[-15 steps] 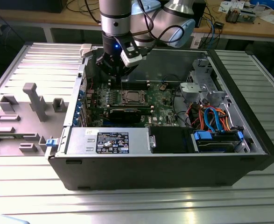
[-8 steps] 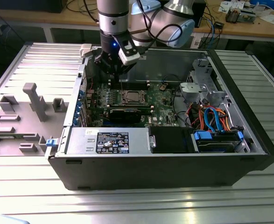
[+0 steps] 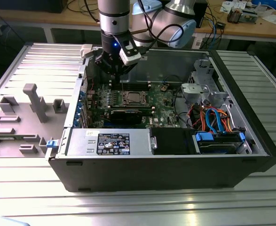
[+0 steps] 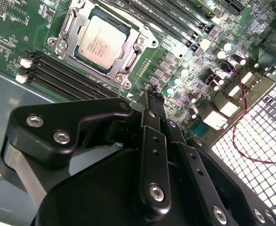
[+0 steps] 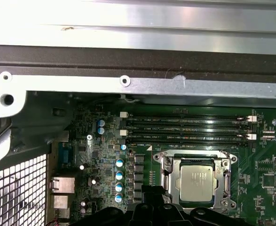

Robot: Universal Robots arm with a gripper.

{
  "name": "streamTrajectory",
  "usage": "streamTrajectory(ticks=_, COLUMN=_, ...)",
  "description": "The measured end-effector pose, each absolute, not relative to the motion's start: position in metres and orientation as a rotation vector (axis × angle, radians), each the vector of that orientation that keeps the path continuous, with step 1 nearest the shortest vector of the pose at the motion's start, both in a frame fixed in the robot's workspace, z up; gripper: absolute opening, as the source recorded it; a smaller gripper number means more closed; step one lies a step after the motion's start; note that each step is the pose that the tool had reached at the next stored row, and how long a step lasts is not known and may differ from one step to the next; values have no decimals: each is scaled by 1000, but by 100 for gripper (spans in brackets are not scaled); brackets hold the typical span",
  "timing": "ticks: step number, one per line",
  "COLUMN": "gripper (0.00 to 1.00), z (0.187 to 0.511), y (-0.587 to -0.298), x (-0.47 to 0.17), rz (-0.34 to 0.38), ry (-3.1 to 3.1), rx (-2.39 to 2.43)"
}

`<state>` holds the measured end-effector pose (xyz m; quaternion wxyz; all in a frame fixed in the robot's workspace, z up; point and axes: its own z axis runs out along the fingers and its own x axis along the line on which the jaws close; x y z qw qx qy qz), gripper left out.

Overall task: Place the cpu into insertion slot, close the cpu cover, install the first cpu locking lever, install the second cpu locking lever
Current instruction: 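Install the first cpu locking lever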

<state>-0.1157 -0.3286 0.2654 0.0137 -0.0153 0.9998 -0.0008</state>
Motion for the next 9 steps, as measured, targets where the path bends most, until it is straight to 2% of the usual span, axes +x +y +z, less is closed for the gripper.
streamTrajectory(ticks=9, gripper=11, z=265, y=-327, x=-116, rz=6, ry=3114, rx=-48)
